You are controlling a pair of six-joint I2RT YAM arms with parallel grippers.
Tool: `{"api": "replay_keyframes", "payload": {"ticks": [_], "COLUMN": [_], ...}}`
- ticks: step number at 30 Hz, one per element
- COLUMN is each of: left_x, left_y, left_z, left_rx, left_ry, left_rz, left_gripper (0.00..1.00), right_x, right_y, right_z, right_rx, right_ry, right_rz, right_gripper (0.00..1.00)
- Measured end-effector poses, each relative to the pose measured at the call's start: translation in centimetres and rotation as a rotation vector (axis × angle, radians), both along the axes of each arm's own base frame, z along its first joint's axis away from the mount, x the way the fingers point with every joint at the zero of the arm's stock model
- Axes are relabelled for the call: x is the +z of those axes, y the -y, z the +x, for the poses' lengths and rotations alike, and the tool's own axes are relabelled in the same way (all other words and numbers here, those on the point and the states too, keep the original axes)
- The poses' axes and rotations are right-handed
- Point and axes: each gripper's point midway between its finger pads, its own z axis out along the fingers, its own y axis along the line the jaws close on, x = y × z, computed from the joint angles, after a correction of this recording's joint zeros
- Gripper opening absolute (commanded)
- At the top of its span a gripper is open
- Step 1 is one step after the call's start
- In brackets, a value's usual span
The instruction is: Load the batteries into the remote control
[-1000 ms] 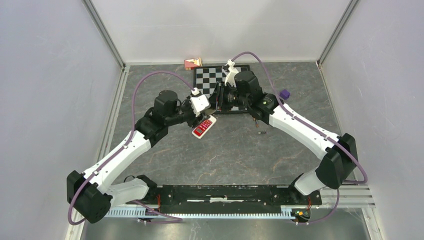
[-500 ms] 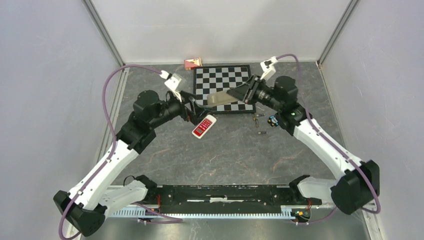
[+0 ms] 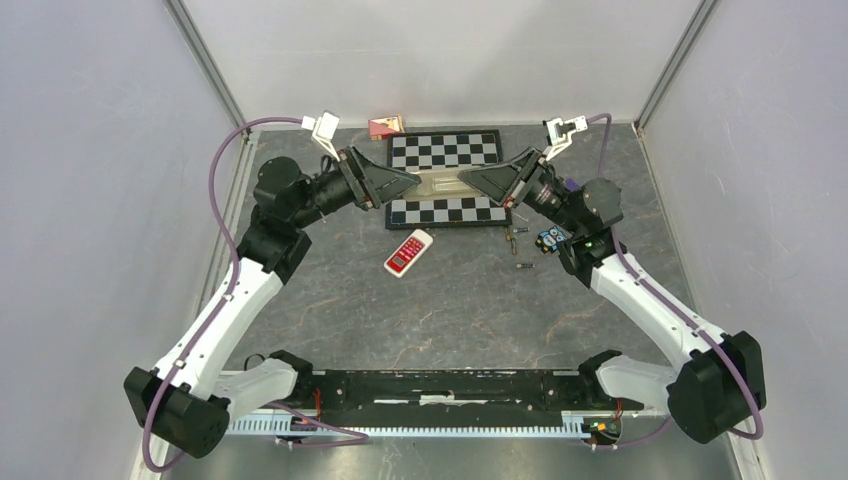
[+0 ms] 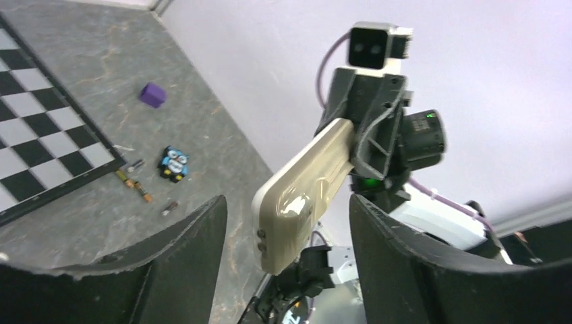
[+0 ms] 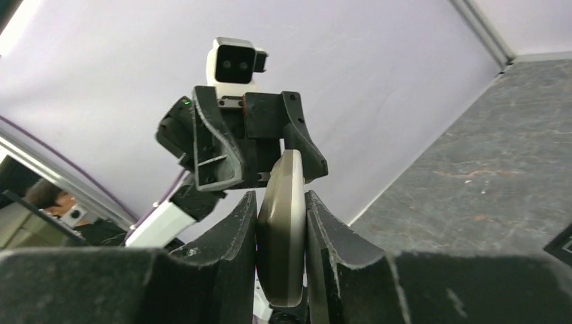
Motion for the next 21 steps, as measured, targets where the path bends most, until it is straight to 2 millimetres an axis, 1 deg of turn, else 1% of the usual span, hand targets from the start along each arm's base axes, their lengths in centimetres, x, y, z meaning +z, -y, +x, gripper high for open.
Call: {"api": "replay_keyframes", "payload": {"ticks": [3, 5, 8, 10, 13, 15, 18, 21], "left_x": [1.0, 1.8, 2.6, 2.6, 1.8, 0.7, 0.2, -0.1], "left_y": [0.0, 0.1, 0.2, 0.3, 0.5, 0.6, 0.8, 0.9], "left_z": [-0.3, -1.0, -1.5, -2.0, -2.6, -2.8, -3.0, -2.9], "left_rx": [-0.055, -0.098, -0.133, -0.160, -0.191, -0.206, -0.224, -0.233], "left_ry": [-0.021, -0.025, -0.029, -0.035, -0.067, -0.110, -0.149, -0.166], "left_rz": [-0.091, -0.135, -0.176, -0.186, -0.193, -0.193, -0.195, -0.195], "left_gripper": [0.67, 0.65, 0.64, 0.64, 0.64, 0.61, 0.51, 0.49], "right_x": [-0.2, -0.4, 0.3, 0.6, 0.5, 0.1, -0.4, -0.3], "right_y": [-0.1, -0.2, -0.2, -0.2, -0.3, -0.5, -0.5, -0.5], "right_z": [-0.3, -0.4, -0.9, -1.0, -0.8, -0.5, -0.4, -0.5], "right_rx": [0.029, 0.043, 0.067, 0.073, 0.080, 0.082, 0.085, 0.090], "right_ry": [-0.018, -0.033, -0.024, -0.020, -0.027, -0.043, -0.062, -0.063], "right_rz": [0.032, 0.044, 0.072, 0.081, 0.089, 0.089, 0.089, 0.097], "right_gripper": [0.10, 0.10, 0.10, 0.10, 0.10, 0.10, 0.10, 0.10]}}
